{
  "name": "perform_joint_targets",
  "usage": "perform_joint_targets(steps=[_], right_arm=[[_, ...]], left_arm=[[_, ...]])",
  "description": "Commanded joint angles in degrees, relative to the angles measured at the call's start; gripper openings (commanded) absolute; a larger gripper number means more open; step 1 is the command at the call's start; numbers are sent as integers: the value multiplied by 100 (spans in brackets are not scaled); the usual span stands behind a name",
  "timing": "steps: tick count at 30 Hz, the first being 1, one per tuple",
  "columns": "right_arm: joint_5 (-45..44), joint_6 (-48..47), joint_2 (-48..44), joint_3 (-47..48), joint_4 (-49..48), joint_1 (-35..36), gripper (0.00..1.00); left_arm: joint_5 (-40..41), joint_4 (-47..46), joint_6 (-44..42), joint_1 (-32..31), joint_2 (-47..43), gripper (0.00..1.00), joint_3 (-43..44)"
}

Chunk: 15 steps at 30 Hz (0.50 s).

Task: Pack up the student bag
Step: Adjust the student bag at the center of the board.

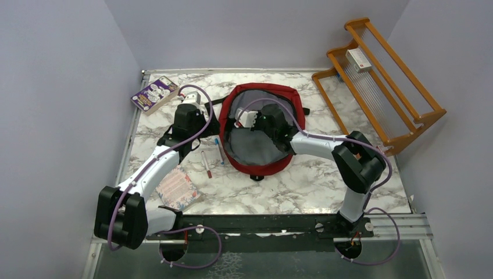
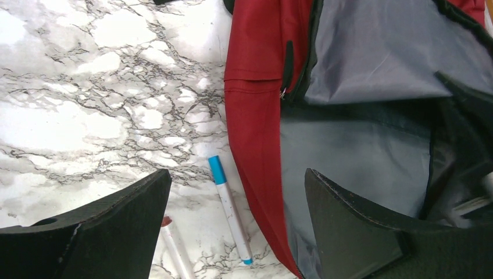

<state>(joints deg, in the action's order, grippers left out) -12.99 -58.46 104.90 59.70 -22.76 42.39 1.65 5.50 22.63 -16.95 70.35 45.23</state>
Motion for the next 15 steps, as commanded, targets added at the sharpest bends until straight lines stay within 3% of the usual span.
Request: perform_joint_targets(steps=[1, 15], right_arm=[[17, 586, -415, 722, 607, -2, 1], [-1336, 2408, -22, 3338, 3076, -81, 1]], left_arm=[[-58, 50, -42, 33, -240, 86, 80], [-1217, 332, 297, 25, -435, 94, 639]])
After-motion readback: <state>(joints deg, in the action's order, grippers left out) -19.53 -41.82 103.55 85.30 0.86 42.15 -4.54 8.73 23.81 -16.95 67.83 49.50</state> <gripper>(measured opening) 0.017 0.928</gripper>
